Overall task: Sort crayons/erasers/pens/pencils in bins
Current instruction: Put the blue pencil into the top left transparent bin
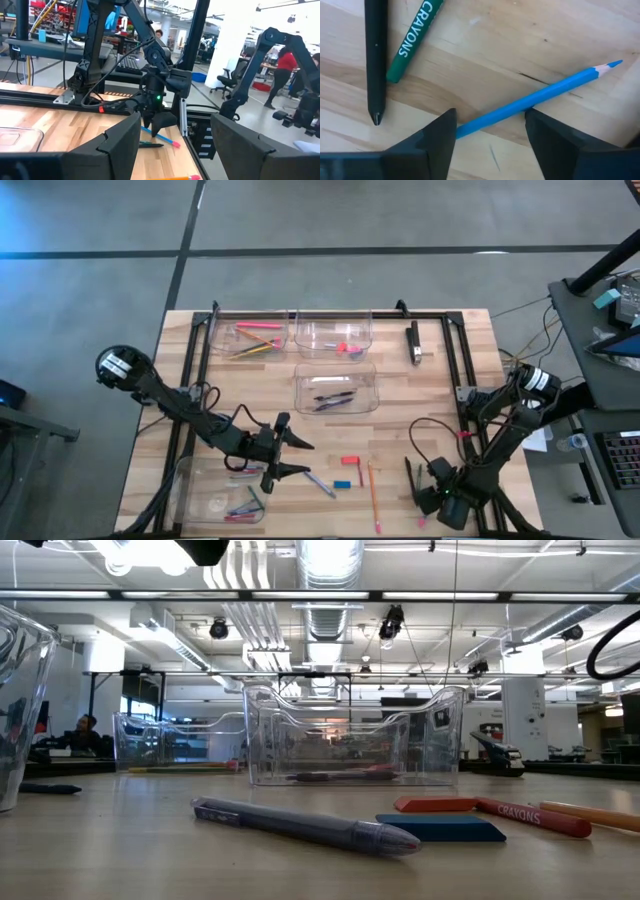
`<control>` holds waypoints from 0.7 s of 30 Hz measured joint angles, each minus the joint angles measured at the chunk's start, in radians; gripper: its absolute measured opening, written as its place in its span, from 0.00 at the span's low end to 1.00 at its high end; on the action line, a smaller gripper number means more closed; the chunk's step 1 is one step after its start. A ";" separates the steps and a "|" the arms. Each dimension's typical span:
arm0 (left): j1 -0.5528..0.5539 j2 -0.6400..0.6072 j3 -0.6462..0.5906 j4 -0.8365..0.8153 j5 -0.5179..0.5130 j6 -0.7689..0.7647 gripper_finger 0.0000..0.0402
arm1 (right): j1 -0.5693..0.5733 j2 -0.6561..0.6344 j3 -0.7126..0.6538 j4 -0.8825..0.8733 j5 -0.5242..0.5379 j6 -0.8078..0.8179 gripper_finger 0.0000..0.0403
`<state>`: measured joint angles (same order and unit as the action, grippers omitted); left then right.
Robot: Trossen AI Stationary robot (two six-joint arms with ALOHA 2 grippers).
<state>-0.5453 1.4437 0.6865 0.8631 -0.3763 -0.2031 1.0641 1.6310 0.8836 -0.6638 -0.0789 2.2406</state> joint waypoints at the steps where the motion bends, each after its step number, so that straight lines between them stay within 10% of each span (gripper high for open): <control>1: 0.000 0.000 0.000 0.000 0.000 0.000 0.56 | 0.000 0.001 0.000 0.002 -0.001 0.000 0.54; 11: 0.000 0.000 0.000 0.000 0.000 0.000 0.56 | 0.000 0.003 0.000 0.029 0.019 0.001 0.16; 21: 0.000 0.000 0.000 0.000 0.000 0.000 0.56 | 0.001 -0.013 0.000 0.026 0.048 0.003 0.04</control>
<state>-0.5453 1.4437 0.6865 0.8627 -0.3763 -0.2033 1.0649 1.6181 0.8837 -0.6377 -0.0305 2.2436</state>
